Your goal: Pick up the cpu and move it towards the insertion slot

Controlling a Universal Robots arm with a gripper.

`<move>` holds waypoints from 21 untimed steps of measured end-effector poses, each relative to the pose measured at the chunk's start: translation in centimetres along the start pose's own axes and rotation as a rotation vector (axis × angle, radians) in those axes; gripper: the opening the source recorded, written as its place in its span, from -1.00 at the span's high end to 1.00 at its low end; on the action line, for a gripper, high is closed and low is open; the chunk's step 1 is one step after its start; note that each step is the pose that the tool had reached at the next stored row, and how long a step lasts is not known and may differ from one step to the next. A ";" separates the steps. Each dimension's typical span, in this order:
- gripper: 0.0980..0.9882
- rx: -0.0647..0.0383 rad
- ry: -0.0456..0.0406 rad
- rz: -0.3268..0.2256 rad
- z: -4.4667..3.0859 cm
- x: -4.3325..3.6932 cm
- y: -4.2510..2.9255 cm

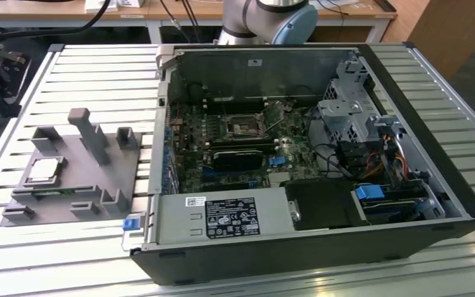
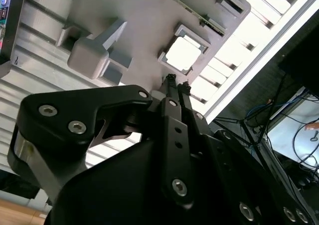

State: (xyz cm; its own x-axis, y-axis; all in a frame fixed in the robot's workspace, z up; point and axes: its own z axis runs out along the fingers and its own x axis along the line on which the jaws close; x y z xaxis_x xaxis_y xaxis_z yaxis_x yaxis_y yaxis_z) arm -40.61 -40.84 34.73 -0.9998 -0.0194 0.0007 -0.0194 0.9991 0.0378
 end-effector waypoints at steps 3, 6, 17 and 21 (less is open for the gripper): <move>0.68 0.000 -0.0002 0.000 0.18 0.12 -0.02; 0.52 0.000 -0.0004 0.000 0.43 0.23 -0.05; -0.26 0.000 -0.0001 -0.001 1.13 0.30 -0.08; -0.40 0.000 -0.0007 -0.001 1.39 0.30 -0.11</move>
State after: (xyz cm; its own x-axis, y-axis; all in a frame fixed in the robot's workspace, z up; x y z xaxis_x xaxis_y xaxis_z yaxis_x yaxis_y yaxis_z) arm -40.92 -40.90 33.34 -0.9998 -0.0200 0.0000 -0.0200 0.9991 0.0379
